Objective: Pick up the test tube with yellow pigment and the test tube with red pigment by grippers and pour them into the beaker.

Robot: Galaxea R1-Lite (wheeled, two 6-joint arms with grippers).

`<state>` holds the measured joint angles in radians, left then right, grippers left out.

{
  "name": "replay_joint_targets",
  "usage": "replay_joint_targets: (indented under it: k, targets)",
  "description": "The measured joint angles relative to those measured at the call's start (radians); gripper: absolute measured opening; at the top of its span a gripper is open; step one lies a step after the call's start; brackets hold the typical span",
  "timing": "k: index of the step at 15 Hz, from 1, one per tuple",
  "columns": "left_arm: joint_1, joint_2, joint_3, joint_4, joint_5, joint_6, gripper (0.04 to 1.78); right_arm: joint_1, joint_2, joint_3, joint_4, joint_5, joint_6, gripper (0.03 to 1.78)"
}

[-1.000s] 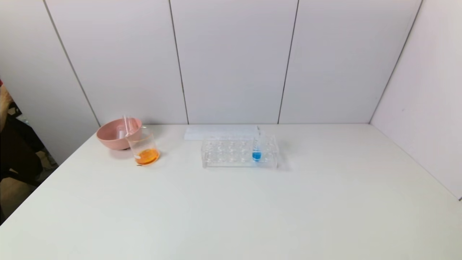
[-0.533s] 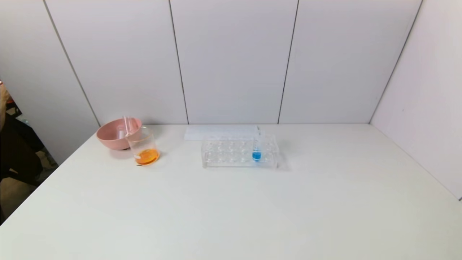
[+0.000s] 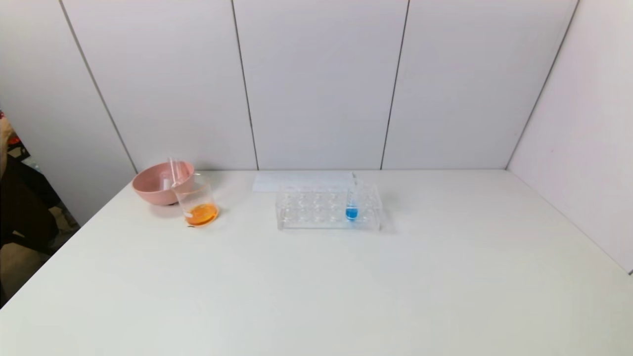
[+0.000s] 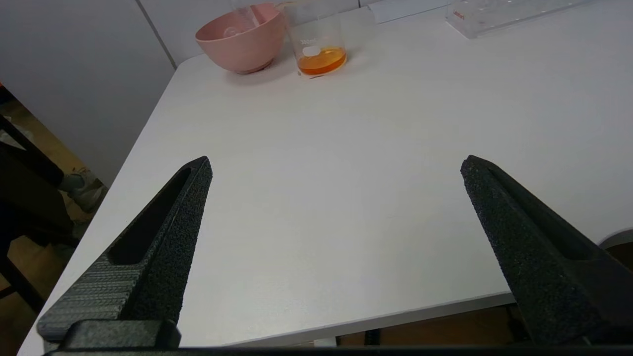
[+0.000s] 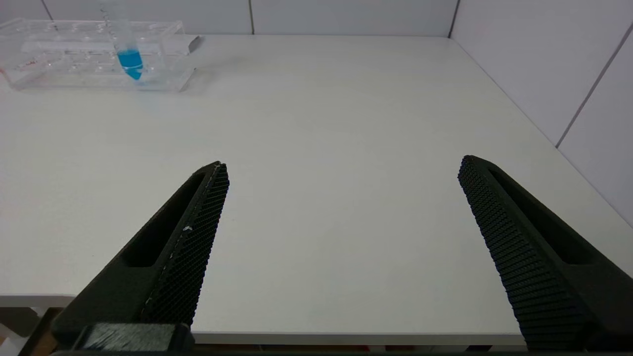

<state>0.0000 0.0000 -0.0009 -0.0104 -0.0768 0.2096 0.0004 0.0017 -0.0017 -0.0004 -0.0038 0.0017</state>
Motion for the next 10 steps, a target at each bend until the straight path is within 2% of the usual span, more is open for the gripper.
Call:
replay_joint_targets:
  k: [10]
  targets:
    - [0.001,0.000,0.001,0.000,0.001,-0.001,1.76,0.000,0.000,0.000,0.000,0.000,0.001,1.70]
